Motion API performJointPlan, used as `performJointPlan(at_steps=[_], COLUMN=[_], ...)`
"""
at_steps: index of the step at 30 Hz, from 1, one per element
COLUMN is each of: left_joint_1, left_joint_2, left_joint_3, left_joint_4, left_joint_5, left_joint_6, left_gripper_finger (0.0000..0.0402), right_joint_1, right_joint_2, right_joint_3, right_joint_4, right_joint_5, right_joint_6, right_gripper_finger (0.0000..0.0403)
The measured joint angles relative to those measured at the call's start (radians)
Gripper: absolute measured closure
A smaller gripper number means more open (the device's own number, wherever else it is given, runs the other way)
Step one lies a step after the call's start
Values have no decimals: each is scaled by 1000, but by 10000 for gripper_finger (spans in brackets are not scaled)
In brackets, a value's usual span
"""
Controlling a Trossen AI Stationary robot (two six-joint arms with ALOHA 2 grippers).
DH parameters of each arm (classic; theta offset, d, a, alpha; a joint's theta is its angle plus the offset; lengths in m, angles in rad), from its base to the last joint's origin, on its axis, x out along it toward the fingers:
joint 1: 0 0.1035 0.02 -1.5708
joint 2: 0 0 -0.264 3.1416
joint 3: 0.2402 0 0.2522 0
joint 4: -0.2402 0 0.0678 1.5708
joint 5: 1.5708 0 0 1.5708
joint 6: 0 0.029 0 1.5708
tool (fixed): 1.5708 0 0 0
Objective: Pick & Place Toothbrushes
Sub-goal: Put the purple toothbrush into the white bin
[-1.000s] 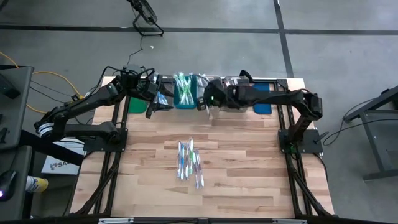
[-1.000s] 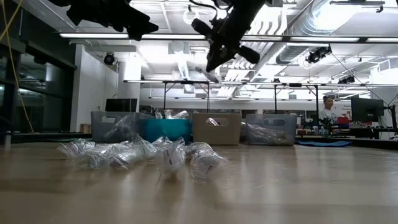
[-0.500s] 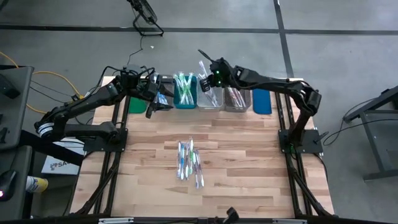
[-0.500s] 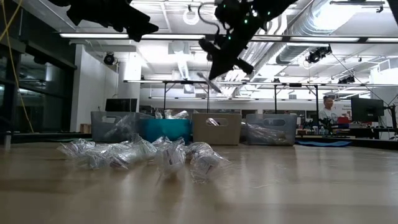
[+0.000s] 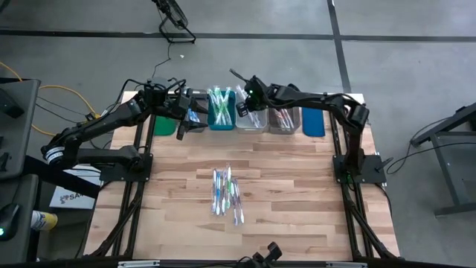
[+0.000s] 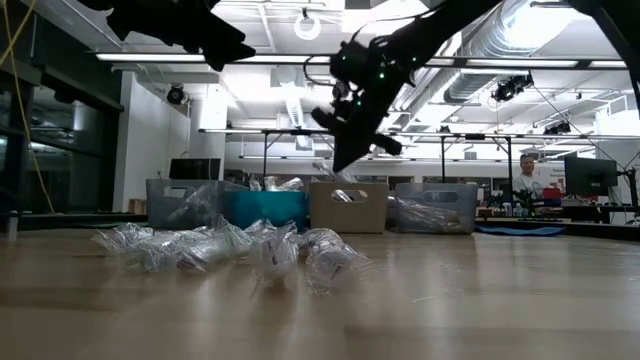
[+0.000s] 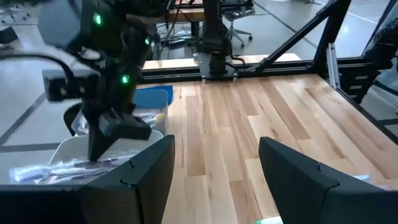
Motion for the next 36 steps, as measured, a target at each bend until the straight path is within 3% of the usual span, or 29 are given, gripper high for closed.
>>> performJointPlan(at_steps=[10, 19, 24, 36], left_joint_1=[0, 0, 0, 0], left_joint_2=[0, 0, 0, 0], left_joint_3=[0, 0, 0, 0], left_joint_4=[0, -1, -3, -9], left_joint_5=[-1, 0, 15, 64], left_joint_6=[-8, -8, 1, 59], left_gripper_finger=[174, 174, 174, 174], right_joint_1=[0, 0, 7, 176], right_joint_2=[10, -1, -35, -129], right_joint_3=[0, 0, 0, 0], right_joint_4=[-14, -127, -174, -316], right_joint_5=[-3, -13, -115, -166], right_joint_6=[14, 155, 223, 423], right_gripper_finger=[389, 282, 238, 234])
